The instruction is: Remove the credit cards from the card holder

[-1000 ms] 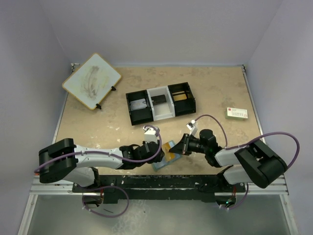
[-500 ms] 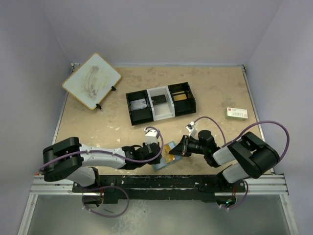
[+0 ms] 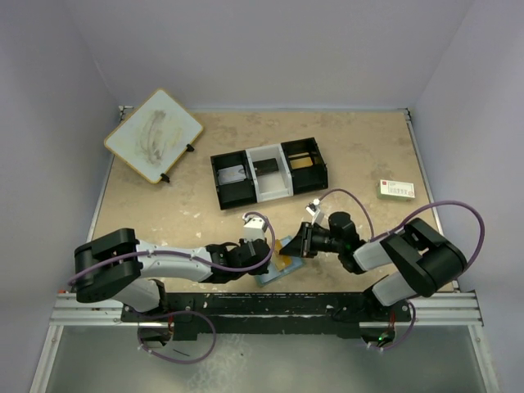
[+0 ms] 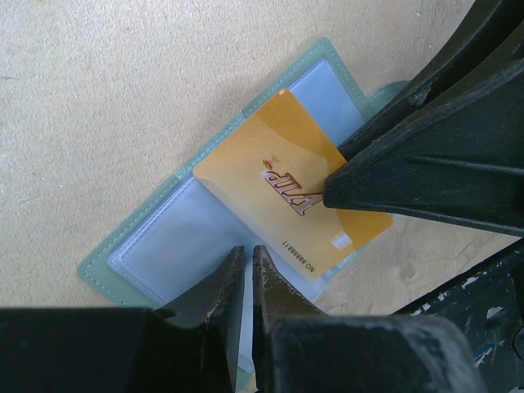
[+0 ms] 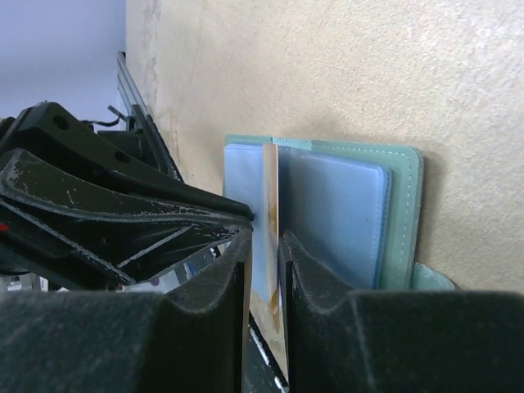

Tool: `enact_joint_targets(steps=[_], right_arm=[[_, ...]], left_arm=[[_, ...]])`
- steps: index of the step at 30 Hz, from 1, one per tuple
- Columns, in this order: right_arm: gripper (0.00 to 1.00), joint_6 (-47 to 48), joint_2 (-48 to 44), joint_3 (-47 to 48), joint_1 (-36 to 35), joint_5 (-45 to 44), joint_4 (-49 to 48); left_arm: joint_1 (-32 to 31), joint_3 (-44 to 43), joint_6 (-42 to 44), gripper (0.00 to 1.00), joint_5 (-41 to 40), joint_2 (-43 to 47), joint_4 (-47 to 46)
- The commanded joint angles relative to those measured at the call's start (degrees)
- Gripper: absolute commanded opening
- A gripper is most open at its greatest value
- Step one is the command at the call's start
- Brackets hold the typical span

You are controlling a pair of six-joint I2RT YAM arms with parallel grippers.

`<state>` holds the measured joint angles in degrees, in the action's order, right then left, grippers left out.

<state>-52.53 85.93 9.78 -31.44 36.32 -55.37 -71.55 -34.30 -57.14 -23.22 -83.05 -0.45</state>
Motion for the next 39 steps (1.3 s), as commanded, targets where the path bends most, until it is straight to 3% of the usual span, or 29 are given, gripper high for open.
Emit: enact_joint_targets(steps=[1,13,26,31,39], right_arm=[[0.23,4.2,1.0,2.6,0.1,3.6,1.9],[0.22,7.7,3.1,4.6,0.1,5.8,4.9],[0.24,2.6,9.8,2.0,0.0,5.8,-6.0],[0.19,3.6,7.7,2.5,-0.1,5.3,-3.8],[0.25,5.1,8.0,4.4,-0.4,3.4,1.4]], left_arm=[[-0.1,-1.0,1.7,0.06,-0.8,-0.2,1.9],[-0.2,-1.0,1.8,0.05,-1.4,0.0,2.9],[-0.2,-0.6,1.2,0.04,-1.6,0.2,2.9],[-0.1,-0.4,0.9,0.03,-2.1,0.4,3.1],[-0.2,-0.6,0.7,0.03,-1.9,0.2,2.7]])
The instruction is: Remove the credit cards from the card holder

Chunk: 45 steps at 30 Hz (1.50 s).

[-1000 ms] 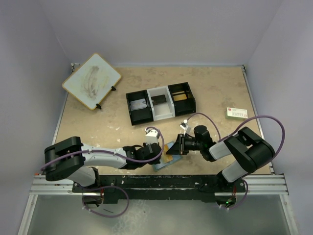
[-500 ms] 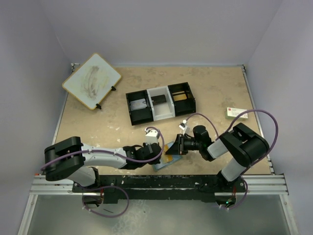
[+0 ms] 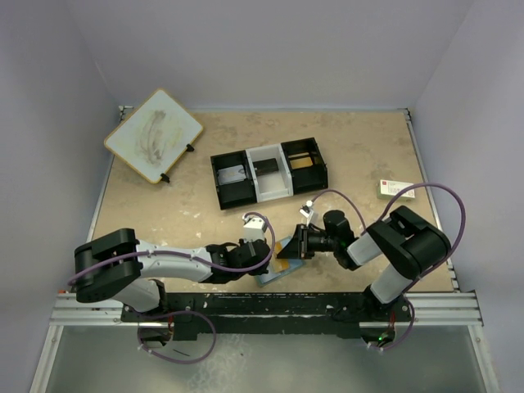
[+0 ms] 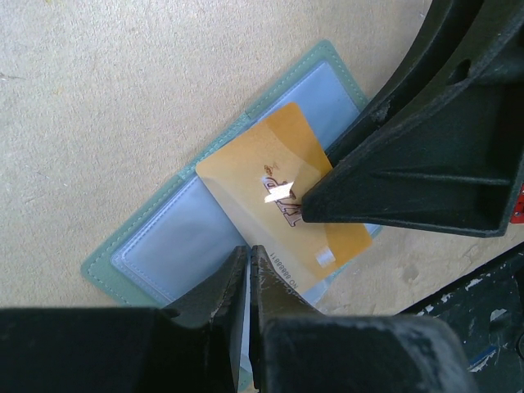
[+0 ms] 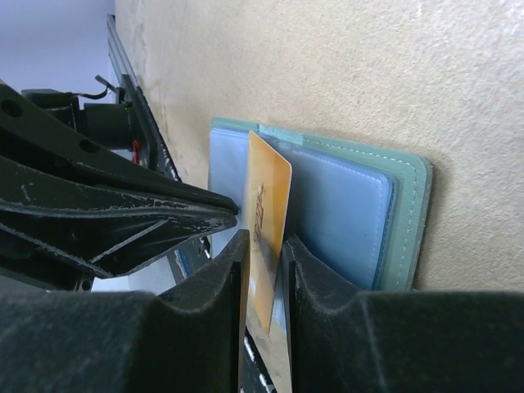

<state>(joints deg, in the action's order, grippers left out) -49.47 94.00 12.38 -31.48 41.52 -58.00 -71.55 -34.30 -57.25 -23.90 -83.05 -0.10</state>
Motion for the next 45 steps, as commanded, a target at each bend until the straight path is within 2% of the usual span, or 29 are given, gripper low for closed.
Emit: enact_joint_targets(steps=[1,5,9,14,18,20,23,26,30,35,41,45], right_arm=[[0.23,2.2,0.4,1.7,-0.6,-2.0,3.7],[0.21,-0.1,0.4,-0.1,-0.7,-0.5,-2.3],[0.23,0.0,-0.1,0.5,-1.2,1.8,-3.0],[0.25,-0.4,0.3,1.0,-2.1,-0.4,-1.5],[0.10,-0.8,-1.2,-0.3,-2.2,-2.9,-1.9],[0.00,0.0,-3.4,-0.2,-2.2,-4.2,1.7],[0.00,1.7,-9.4,0.5,-2.2,-8.0,10.5],[0.00,4.0,-17.0,1.6,-2.1,-15.6,22.0],[0.00,4.5,-26.3,2.0,-2.1,-22.2,30.8],[0.00,5.8,-30.8,1.8,-2.1,-22.9,33.6],[0.00,6.4,-37.1,-0.1,-2.2,-24.8,31.2],[0.00,7.7,-43.5,0.2,-2.1,-30.3,32.9]], left_arm=[[-0.2,-0.7,0.8,0.02,-1.2,0.2,2.5],[-0.2,-0.7,0.7,0.02,-1.1,0.3,2.9],[-0.2,-0.8,0.7,0.02,-1.2,0.1,2.7],[-0.2,-1.4,0.8,0.02,-1.2,-0.1,2.8],[-0.2,-2.2,1.1,0.02,-1.4,-0.3,4.4],[-0.2,-2.0,1.1,0.02,-1.6,0.0,4.7],[-0.2,-1.6,0.8,0.02,-2.0,0.6,4.8],[-0.2,-1.5,0.7,0.02,-2.0,1.1,5.0],[-0.1,-1.5,0.7,0.02,-2.0,2.3,5.3],[-0.2,-1.8,1.4,0.04,-1.9,3.2,4.9],[-0.2,-2.4,2.5,0.12,-2.8,6.5,5.6],[-0.3,-3.0,2.6,0.25,-6.2,10.1,10.8]])
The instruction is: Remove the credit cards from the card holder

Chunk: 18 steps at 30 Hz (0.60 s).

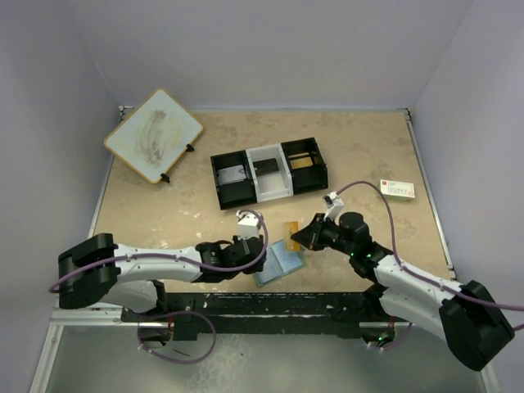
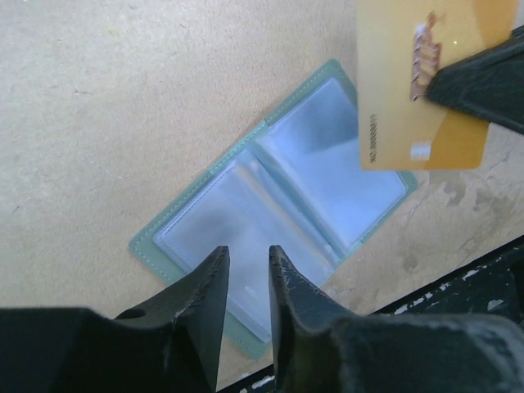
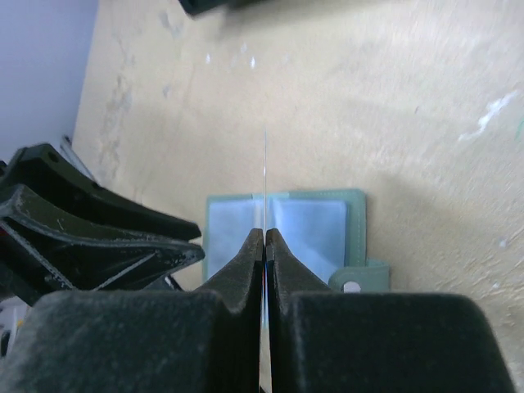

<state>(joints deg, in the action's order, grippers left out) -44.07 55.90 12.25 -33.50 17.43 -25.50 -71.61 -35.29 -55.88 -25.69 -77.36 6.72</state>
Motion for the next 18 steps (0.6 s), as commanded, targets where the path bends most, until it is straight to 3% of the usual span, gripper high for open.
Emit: enact_joint_targets(steps=[1,9,14,16,18], right_arm=[[0.00,2.6,-7.0,1.0,-0.1,-9.1,2.3],[0.00,9.8,-11.1,7.6,-0.1,-27.4,15.7],[0.00,18.0,-6.7,13.6,0.2,-32.8,14.7],[0.00,20.1,-3.0,18.0,1.4,-36.1,16.9],[0.00,24.3,0.4,22.0,5.5,-33.3,17.2]], left_arm=[[-0.2,-2.0,1.3,0.29,-5.0,5.3,5.2],[-0.1,-1.2,-0.2,0.65,-11.1,12.5,15.7],[2.5,-3.2,2.3,0.67,-11.9,15.7,21.1],[6.6,-4.6,4.8,0.67,-9.8,16.8,23.1],[12.1,-5.8,7.9,0.67,-6.9,18.2,24.2]])
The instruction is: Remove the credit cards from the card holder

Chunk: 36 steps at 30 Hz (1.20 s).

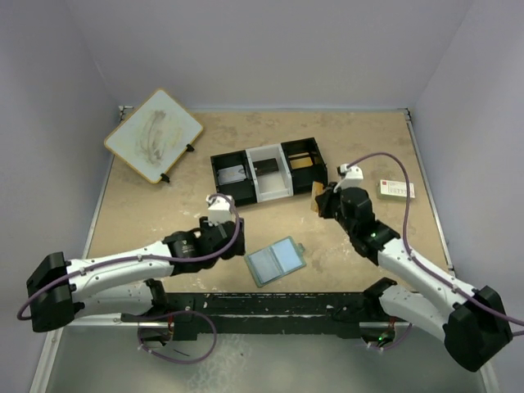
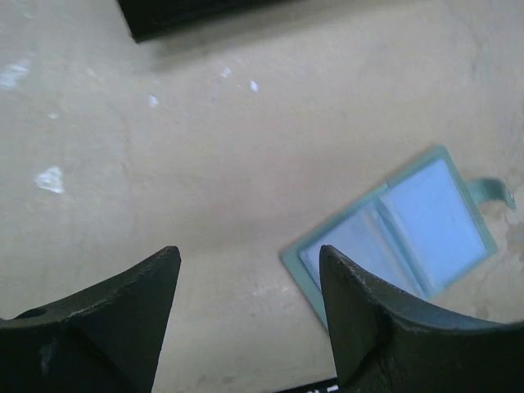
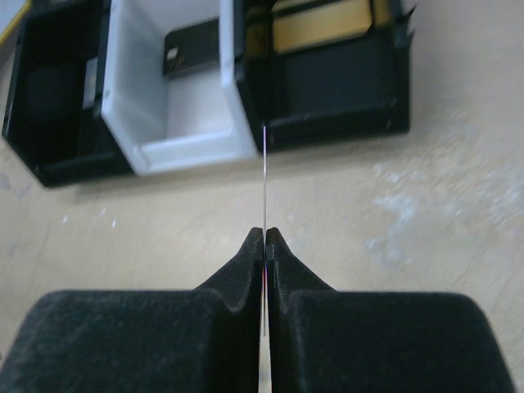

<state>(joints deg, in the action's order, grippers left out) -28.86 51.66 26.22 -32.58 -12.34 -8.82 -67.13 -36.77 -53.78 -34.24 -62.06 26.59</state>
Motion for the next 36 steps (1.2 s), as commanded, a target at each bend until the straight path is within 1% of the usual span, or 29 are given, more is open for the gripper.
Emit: enact_joint_targets(steps=[1,3,7,8,10,14,16,18,19,22,23,25,26,27,30,32,34,36], right_arm=[[0.00,11.0,6.1,9.9,7.5,0.9,-0.3],[0.00,14.0,7.9,12.1,11.9,8.5,-2.5],[0.00,18.8,12.9,17.0,16.3,14.9,-4.8],[0.00,20.1,14.2,18.1,16.6,15.9,-5.7],[0.00,22.3,16.5,19.4,16.7,14.1,-8.4],[0.00,35.5,18.8,17.4,16.7,16.8,-19.1],[0.00,46.2,19.5,16.2,16.6,16.9,-22.8],[0.00,56.7,21.2,16.9,16.4,21.0,-19.7],[0.00,59.3,22.6,18.2,16.3,22.0,-18.1],[0.00,64.7,27.0,21.6,16.4,24.0,-16.2],[0.00,69.1,28.1,22.5,16.4,25.5,-15.6],[0.00,77.9,29.0,23.9,16.3,33.8,-11.4],[0.00,82.3,28.8,23.8,16.3,38.8,-9.6],[0.00,83.8,28.5,23.0,16.4,41.4,-10.2],[0.00,84.1,30.2,21.4,16.4,38.3,-16.1],[0.00,85.5,32.1,22.0,16.5,37.7,-16.8],[0.00,85.5,33.0,22.9,16.6,41.4,-17.0],[0.00,85.7,35.2,24.4,16.6,42.2,-16.4]], left_arm=[[9.4,-4.7,7.1,0.67,2.0,3.5,4.9],[12.0,-5.8,9.6,0.68,1.9,4.6,6.0],[16.6,-8.5,13.9,0.68,2.3,5.1,8.6],[17.7,-9.1,14.9,0.68,2.2,5.0,9.1],[19.9,-10.4,17.1,0.69,3.1,5.0,9.5],[23.6,-14.4,22.0,0.70,1.7,5.4,11.9],[25.2,-14.9,23.3,0.70,-2.5,5.9,12.2],[27.1,-15.9,23.8,0.70,-8.0,5.1,14.0],[28.1,-16.1,23.7,0.70,-10.1,4.7,14.6],[30.4,-12.7,24.1,0.70,-10.4,5.8,10.2],[31.1,-11.3,24.2,0.70,-9.4,6.6,8.6],[31.9,-11.4,23.8,0.70,-9.2,7.4,9.0],[31.9,-11.5,23.1,0.70,-10.8,7.9,9.5],[31.9,-11.3,22.3,0.70,-12.7,8.4,10.2],[31.9,-11.0,20.6,0.70,-14.1,9.9,11.3],[31.9,-10.9,20.4,0.70,-14.5,10.9,11.3],[31.9,-11.1,20.0,0.70,-15.1,11.9,11.6],[31.9,-10.5,20.0,0.70,-14.7,13.4,11.2]])
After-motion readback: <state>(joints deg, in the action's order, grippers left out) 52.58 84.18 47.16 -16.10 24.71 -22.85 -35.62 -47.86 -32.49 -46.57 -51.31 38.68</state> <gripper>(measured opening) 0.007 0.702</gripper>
